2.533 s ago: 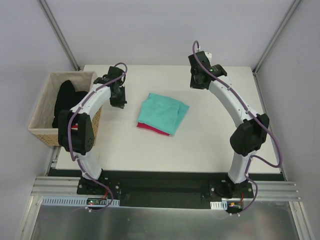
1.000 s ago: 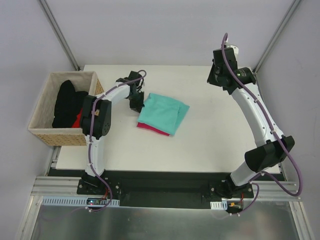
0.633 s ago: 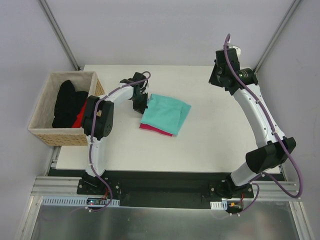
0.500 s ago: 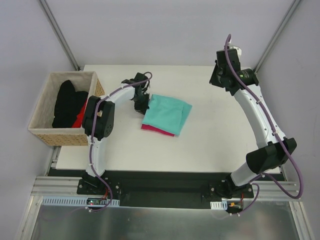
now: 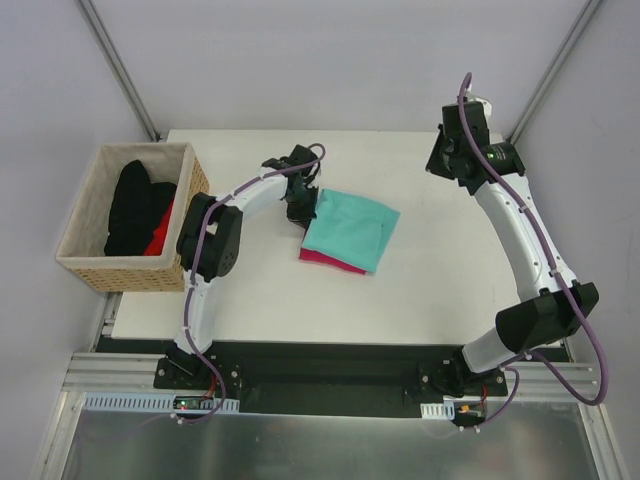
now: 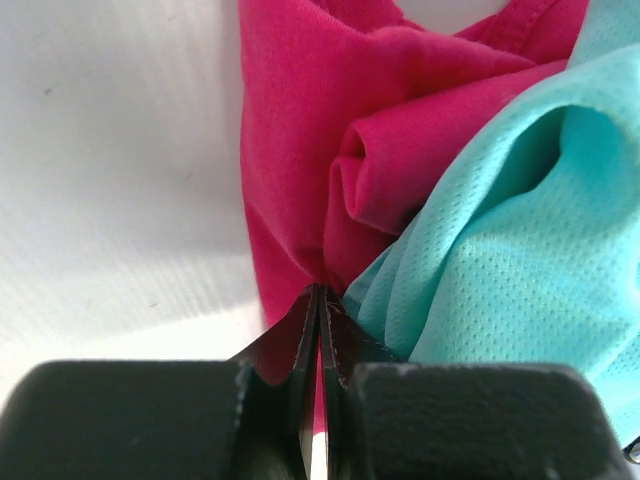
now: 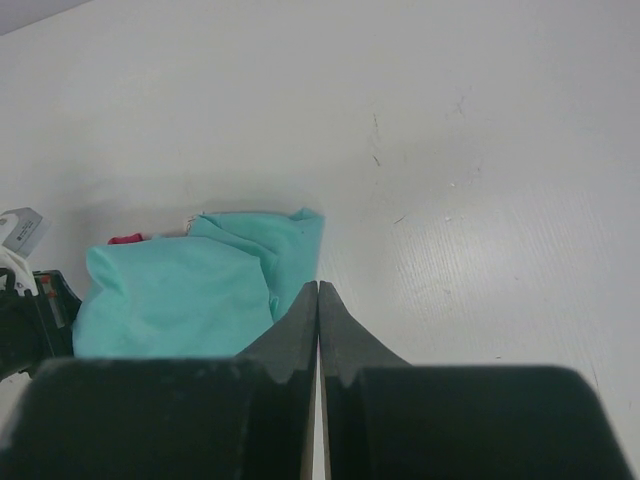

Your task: Fold and stack the t-shirts

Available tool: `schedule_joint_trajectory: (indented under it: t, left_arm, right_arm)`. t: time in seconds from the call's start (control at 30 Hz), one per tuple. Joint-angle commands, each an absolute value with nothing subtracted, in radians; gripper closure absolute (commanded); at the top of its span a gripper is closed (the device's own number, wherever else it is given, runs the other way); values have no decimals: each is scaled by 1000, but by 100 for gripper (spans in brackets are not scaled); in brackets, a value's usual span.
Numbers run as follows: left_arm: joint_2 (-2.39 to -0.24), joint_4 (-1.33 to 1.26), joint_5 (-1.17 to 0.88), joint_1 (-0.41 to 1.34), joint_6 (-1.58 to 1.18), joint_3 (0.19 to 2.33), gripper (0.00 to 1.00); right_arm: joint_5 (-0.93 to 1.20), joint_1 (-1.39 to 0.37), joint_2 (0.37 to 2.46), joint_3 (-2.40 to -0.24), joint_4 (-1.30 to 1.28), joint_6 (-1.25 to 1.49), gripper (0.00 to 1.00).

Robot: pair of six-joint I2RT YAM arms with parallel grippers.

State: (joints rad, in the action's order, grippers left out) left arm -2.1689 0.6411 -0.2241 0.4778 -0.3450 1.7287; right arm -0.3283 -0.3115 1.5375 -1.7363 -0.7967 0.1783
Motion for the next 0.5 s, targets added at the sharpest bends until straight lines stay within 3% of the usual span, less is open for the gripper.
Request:
schedule_joint_trajectory:
  t: [0.0,0.47]
  left_arm:
    - [-2189,673,-229,505,-357,1799,100]
    - [-2197,698,-253,560,-334,1818,100]
  right_arm:
    - [-318,-299,1482,-1729,-767,176,99]
    - [-296,-290,1483,-1717,-755,198,99]
